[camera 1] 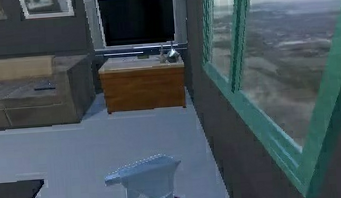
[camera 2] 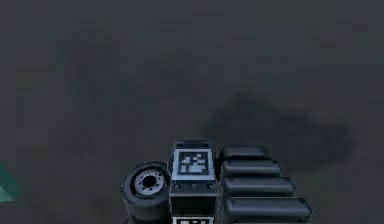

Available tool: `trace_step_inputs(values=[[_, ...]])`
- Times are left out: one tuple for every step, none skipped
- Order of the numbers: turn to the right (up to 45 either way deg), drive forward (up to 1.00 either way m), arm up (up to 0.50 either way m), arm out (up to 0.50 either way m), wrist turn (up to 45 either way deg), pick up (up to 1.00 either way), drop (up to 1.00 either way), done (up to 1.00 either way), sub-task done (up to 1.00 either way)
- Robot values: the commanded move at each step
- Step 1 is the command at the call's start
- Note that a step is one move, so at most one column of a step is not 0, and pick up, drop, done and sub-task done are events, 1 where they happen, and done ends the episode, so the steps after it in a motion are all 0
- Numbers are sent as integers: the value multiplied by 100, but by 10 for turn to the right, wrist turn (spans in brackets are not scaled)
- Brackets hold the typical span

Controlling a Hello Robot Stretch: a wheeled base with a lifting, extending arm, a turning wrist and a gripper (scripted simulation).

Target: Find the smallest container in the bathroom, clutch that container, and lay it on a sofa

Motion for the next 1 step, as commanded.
trace_step_inputs(values=[[-90,0,0,0,0,0,0,0,0]])
